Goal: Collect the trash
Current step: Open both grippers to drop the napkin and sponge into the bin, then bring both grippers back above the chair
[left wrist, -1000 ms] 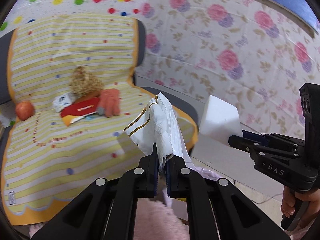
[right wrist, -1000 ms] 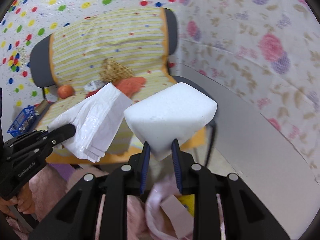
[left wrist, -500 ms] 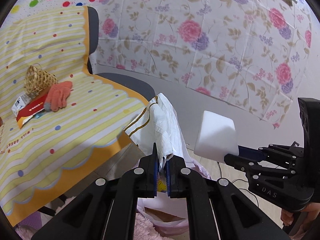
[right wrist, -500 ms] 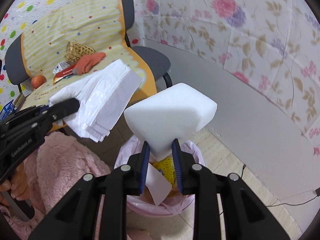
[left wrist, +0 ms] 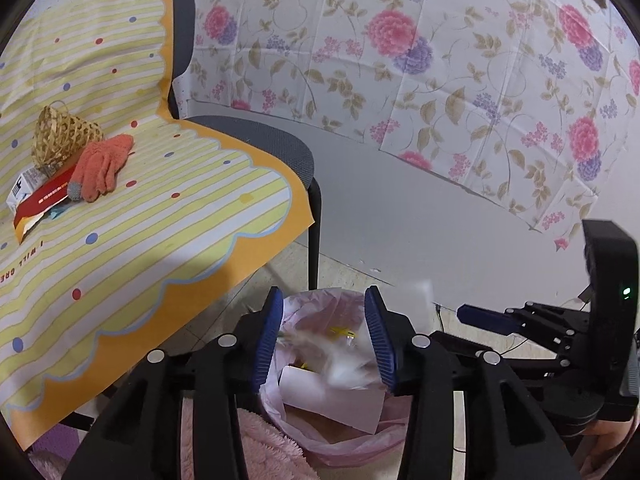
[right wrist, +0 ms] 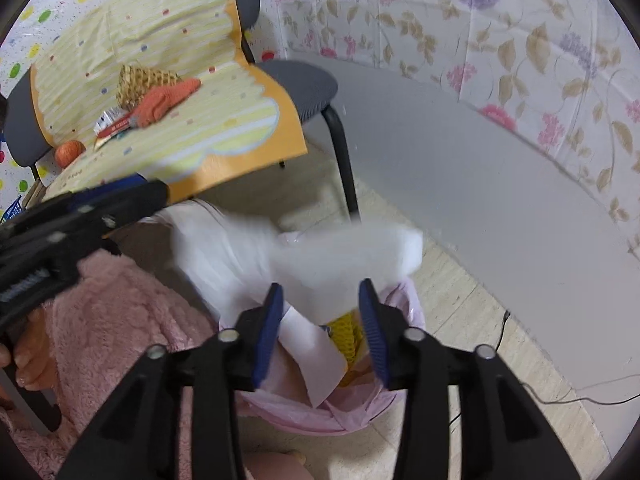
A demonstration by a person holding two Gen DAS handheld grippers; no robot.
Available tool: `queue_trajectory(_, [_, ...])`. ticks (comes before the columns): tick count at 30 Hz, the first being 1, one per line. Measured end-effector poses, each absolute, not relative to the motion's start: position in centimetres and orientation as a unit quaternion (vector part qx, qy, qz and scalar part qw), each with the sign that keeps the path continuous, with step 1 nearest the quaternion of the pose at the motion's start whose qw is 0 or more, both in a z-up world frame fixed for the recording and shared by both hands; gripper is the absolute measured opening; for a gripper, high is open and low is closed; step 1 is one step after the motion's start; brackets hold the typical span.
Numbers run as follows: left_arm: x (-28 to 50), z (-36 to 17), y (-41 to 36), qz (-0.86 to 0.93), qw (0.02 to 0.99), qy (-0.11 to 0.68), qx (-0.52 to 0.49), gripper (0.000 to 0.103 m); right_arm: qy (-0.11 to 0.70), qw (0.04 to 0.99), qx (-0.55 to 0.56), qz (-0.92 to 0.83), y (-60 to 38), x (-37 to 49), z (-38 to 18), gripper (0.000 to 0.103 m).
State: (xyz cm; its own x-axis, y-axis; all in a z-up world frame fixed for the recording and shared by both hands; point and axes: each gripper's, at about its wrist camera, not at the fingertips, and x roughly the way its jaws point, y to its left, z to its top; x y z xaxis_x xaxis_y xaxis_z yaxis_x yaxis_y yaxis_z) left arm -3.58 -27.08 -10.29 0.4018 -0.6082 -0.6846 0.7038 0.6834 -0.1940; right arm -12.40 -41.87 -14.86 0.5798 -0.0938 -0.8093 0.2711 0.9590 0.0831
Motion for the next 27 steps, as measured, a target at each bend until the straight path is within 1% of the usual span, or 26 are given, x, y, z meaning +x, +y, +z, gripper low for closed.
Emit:
queue_trajectory(5, [-3.0,-9.5,-25.6,-0.378,0.844,0.378,0.048,0.046,0.443,0.885,0.093,-0.108,-41.7,-12.5,-14.3,0.042])
queue_trajectory(7, [-3.0,-8.9,-24.8,-0.371,0.848,0.375,0.043,0.049,0.434,0.890,0.091,-0.109,-41.6,-12.7,-13.4,0.042])
queue_trajectory(14, [-3.0,-7.6,-21.7,-0.331,0.869,0.365,0.046,0.050,0.402,0.906,0.085,-0.097,-40.8,-12.2,-10.3,0.042])
queue_trajectory(20, [-2.1,-6.3,-18.1,-0.290,0.887,0.359,0.037,0.050,0.384,0.918,0.074,-0.062,-38.3,-10.3,-8.2,0.042])
queue_trajectory(23, [-1.5,-5.8,-16.1,-0.267,0.895,0.356,0.026,0.052,0.373,0.925,0.065,-0.039,-36.7,-9.0,-7.0,0.042])
queue_trajectory(27, [-0.6,-5.2,-13.6,-0.234,0.906,0.354,0.013,0.052,0.363,0.931,0.046,-0.011,-34.6,-7.0,-5.7,0.042])
